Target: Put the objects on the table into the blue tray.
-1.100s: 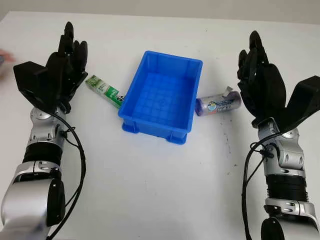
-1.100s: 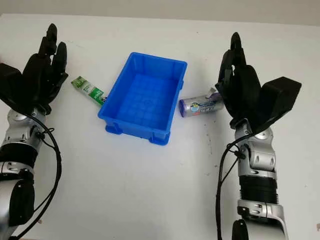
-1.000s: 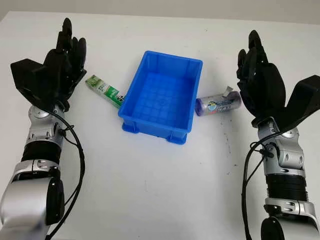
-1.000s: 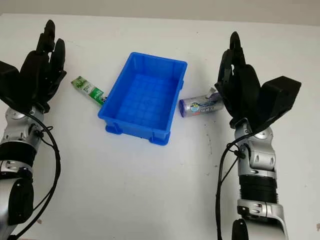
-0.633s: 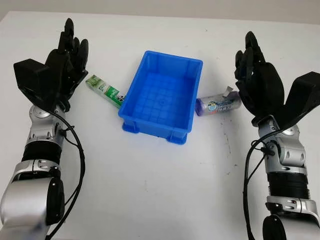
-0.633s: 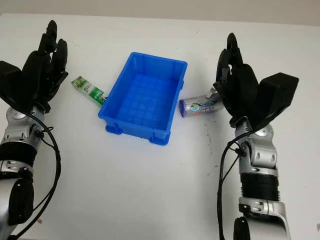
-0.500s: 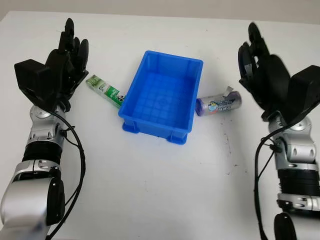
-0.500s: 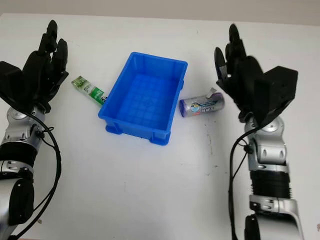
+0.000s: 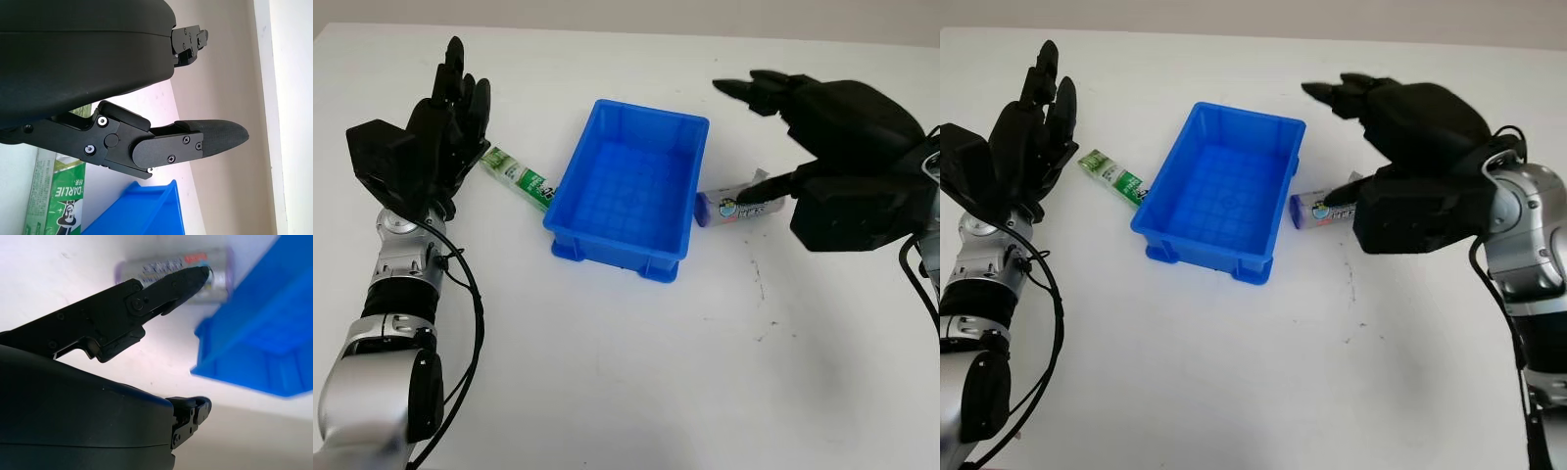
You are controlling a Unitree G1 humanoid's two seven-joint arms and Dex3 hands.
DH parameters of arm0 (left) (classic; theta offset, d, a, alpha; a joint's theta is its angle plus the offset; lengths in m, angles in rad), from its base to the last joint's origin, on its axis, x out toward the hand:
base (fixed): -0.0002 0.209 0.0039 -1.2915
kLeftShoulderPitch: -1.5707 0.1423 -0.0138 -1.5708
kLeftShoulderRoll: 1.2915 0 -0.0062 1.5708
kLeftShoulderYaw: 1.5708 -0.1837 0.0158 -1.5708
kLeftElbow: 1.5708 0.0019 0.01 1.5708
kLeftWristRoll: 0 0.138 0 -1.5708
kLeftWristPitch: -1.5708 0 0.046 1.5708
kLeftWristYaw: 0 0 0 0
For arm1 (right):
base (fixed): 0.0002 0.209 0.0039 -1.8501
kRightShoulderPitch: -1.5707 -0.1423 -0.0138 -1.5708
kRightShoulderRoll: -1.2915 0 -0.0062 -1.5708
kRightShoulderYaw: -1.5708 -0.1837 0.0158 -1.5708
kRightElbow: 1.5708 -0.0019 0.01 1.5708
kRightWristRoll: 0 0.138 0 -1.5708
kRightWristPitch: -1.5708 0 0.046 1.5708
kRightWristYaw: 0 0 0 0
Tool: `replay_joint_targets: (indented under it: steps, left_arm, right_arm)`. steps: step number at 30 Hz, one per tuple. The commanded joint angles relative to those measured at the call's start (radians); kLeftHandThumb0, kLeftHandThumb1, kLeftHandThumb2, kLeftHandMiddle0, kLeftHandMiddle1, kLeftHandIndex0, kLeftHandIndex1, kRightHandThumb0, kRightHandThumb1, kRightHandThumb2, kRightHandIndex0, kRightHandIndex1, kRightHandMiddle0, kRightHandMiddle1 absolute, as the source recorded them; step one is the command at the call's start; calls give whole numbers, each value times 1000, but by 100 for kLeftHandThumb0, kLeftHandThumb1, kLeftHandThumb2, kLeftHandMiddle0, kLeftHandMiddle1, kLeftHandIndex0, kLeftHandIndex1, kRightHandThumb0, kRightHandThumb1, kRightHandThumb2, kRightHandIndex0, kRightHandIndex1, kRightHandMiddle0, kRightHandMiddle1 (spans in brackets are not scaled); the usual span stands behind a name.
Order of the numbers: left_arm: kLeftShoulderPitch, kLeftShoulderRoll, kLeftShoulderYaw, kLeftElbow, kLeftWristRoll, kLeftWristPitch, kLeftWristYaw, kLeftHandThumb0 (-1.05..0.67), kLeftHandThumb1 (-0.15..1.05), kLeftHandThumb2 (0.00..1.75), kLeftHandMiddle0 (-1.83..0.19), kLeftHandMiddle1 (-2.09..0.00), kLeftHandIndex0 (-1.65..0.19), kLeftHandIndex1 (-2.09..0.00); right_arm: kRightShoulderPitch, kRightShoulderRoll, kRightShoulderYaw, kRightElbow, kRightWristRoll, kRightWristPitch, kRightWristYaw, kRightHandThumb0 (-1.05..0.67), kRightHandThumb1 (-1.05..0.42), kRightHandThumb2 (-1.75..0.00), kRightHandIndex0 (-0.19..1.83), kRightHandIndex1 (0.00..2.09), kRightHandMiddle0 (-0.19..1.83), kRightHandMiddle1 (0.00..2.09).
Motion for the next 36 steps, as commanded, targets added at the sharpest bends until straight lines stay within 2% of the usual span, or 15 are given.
replay_joint_targets:
  steps: [1,8,18,23,28,32,36]
  left_arm:
    - [7,7,-1,6,3,-11,-4,-78,105,56,17,-5,17,-5]
    - [4,11,2,11,1,-9,-9,-78,105,56,17,-5,17,-5]
    - [2,17,0,11,8,-4,-8,-79,105,55,17,-6,17,-5]
    - [2,14,1,9,6,-4,-8,-78,105,56,16,-6,16,-6]
    - [-5,12,1,14,4,-2,-11,-77,105,55,16,-5,17,-5]
    - [-7,16,0,13,7,-1,-12,-77,105,56,17,-5,18,-5]
    - [-5,20,-3,7,13,3,-8,-76,105,57,17,-5,18,-5]
  right_arm:
    - [-2,-29,13,-27,-23,25,40,-67,-85,-7,17,11,23,10]
    - [-1,-34,27,-60,-54,82,144,-67,-89,-7,17,9,24,7]
    - [7,-26,38,-71,-113,100,151,-70,-93,-7,19,8,24,6]
    - [25,-12,30,-59,-109,83,106,-70,-93,-5,19,7,25,6]
    - [46,9,50,-45,-117,75,62,-62,-92,-5,22,8,28,6]
    - [36,25,97,46,-139,15,5,-63,-94,-6,26,9,30,7]
    - [21,38,130,170,-155,-86,-108,-61,-92,-5,41,15,43,11]
